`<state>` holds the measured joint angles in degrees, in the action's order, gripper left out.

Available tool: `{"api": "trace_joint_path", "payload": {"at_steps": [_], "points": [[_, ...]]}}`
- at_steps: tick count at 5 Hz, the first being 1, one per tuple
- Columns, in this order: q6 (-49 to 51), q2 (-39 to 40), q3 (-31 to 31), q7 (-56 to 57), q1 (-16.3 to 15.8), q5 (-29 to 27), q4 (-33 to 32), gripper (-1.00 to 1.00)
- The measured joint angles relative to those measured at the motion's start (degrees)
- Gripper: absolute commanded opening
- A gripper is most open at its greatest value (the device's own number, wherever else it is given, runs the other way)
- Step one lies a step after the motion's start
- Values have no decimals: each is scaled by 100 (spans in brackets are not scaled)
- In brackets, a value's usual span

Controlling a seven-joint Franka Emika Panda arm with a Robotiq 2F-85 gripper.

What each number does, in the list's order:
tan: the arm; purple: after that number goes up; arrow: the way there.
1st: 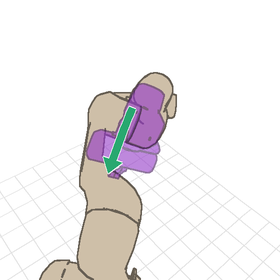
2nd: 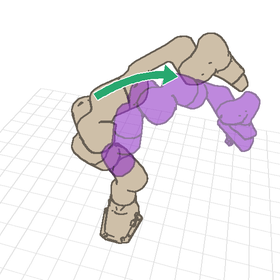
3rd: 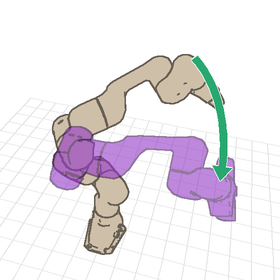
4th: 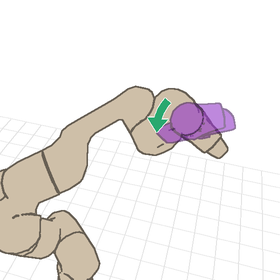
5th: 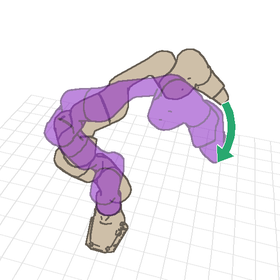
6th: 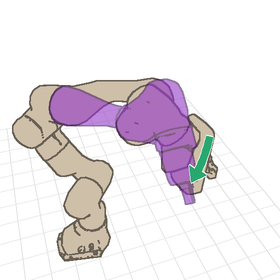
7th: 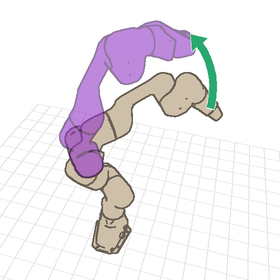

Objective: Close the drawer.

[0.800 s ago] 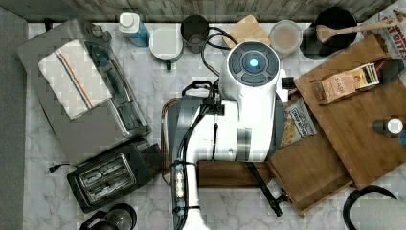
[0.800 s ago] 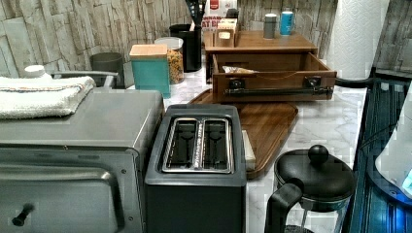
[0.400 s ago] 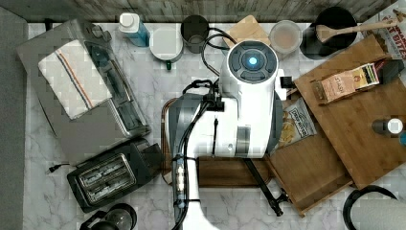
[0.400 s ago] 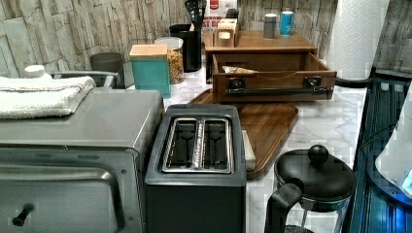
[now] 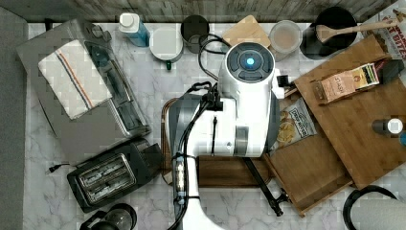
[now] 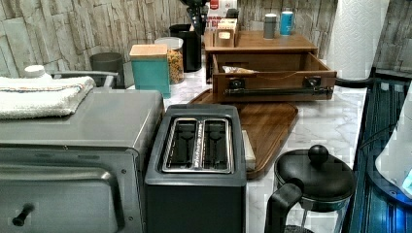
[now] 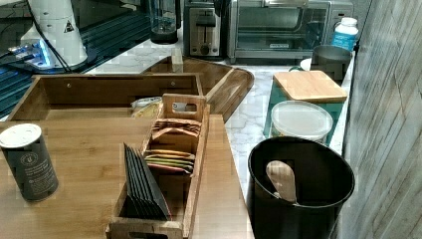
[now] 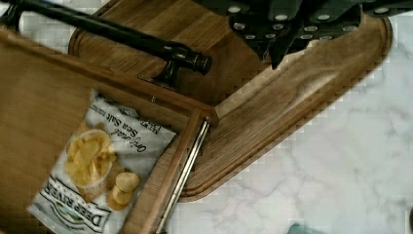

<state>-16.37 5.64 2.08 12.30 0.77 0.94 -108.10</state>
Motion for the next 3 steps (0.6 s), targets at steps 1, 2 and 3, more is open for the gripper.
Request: {"api": "trace_joint_path", "payload": {"at_steps": [1,2,3], "points": [[-187,-58,-35,1464,-3,0,-274,-100],[-916,-215,-110,2499,-3,-248,-828,-100],[-1497,-494,-138,3154,-36,-268,-1511,-100]]}}
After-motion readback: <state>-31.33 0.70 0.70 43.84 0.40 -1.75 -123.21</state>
